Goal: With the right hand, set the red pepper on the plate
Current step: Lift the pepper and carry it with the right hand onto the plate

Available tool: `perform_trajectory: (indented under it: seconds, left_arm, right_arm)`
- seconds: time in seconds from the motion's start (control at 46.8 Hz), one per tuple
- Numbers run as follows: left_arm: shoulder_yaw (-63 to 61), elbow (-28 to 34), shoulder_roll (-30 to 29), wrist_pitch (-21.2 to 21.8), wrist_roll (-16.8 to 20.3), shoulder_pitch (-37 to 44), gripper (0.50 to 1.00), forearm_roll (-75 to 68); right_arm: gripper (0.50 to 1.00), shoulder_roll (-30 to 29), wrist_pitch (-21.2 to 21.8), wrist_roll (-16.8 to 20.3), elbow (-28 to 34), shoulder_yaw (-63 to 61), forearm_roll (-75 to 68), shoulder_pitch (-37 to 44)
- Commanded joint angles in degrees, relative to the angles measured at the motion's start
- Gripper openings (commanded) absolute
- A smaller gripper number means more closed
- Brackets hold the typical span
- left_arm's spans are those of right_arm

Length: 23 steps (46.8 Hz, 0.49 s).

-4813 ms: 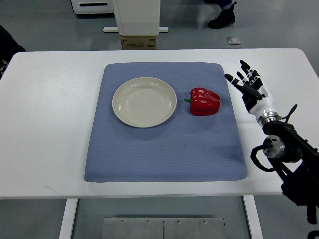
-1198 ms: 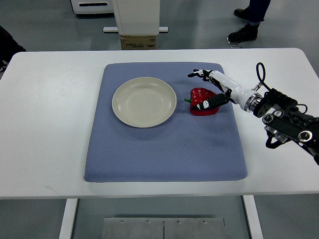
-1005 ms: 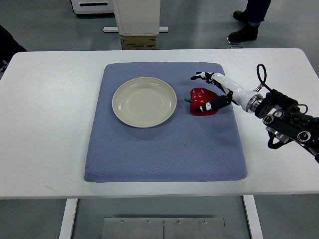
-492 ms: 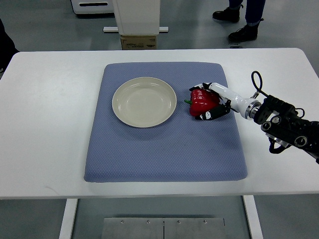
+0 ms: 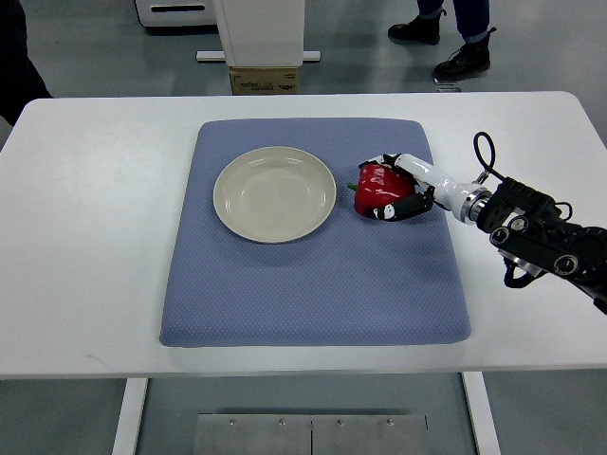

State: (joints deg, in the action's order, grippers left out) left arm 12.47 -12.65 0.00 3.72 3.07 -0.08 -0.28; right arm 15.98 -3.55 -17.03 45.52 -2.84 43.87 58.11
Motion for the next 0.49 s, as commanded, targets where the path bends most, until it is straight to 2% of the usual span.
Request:
perform_trajectory:
  seconds: [0.0,0.471]
  left_arm:
    - [-0.1,0.0,0.0,0.1,0.0,0.0,1.0,0.0]
    - [0.0,0.0,0.0,0.1,0.0,0.0,1.0,0.0]
  right_arm:
    - [0.5,-0.3,-0.1,0.6,0.0,-0.2,-0.5,0.9]
    - [0.5,-6.0,-0.1,3.3,0.2,-2.3,-0.7,6.0]
